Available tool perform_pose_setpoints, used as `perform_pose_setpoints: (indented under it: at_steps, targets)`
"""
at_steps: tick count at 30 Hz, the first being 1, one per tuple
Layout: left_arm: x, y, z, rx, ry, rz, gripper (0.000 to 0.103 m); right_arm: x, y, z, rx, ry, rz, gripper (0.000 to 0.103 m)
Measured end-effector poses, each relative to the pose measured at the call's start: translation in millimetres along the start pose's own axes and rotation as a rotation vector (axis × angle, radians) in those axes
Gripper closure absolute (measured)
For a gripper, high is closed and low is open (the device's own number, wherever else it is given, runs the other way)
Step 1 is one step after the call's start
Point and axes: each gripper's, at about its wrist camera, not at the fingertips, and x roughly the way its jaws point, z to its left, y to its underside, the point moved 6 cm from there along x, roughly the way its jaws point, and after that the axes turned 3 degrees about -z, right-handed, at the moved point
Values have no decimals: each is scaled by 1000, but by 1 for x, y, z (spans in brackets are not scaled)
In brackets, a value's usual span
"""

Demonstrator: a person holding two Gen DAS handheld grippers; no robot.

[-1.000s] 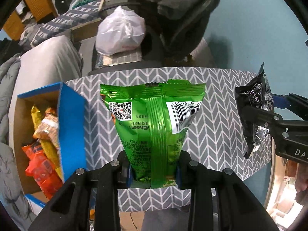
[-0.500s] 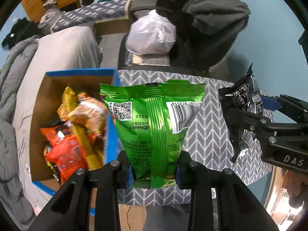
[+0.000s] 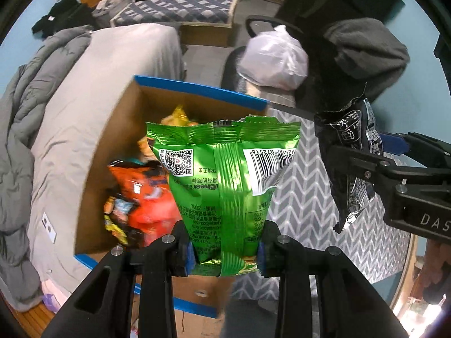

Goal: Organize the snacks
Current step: 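Lift and carry the black packet and green bag over the box, then open both tools to drop the black packet and green bag into the box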

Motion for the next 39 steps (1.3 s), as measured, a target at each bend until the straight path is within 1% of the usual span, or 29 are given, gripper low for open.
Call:
perform_pose_setpoints:
  at_steps: [6, 12, 15, 21, 26, 27, 28, 31, 33, 39]
  targets:
    - [3, -12, 40, -34, -28, -12, 70, 28, -30, 39, -36, -38, 17, 39]
    - [15, -22, 70, -64, -54, -10, 70, 60, -44, 62, -46, -65, 55, 39]
    - [23, -25, 82, -75, -60, -3, 70, 76, -50, 72, -55, -65, 72, 39]
    - [36, -25, 98, -102, -69, 19, 70, 92, -60, 86, -71, -57, 90, 39]
    - [40, -25, 107, -142, -52, 19, 70, 101, -67, 94, -81, -56, 107, 39]
    - [40, -25, 108, -147, -53, 20, 65, 103, -68, 95, -81, -60, 118, 38]
    - [40, -25, 109, -148, -57, 20, 58, 104, -69, 96, -79, -61, 123, 38]
    - [36, -24, 110, -138, -80, 2, 46, 102, -71, 97, -79, -44, 113, 38]
    - [32, -24, 110, -131, -88, 0, 42, 99, -72, 96, -76, -32, 108, 35]
    - [19, -19, 111, -129, -105, -3, 38, 84, -74, 92, -75, -18, 78, 35]
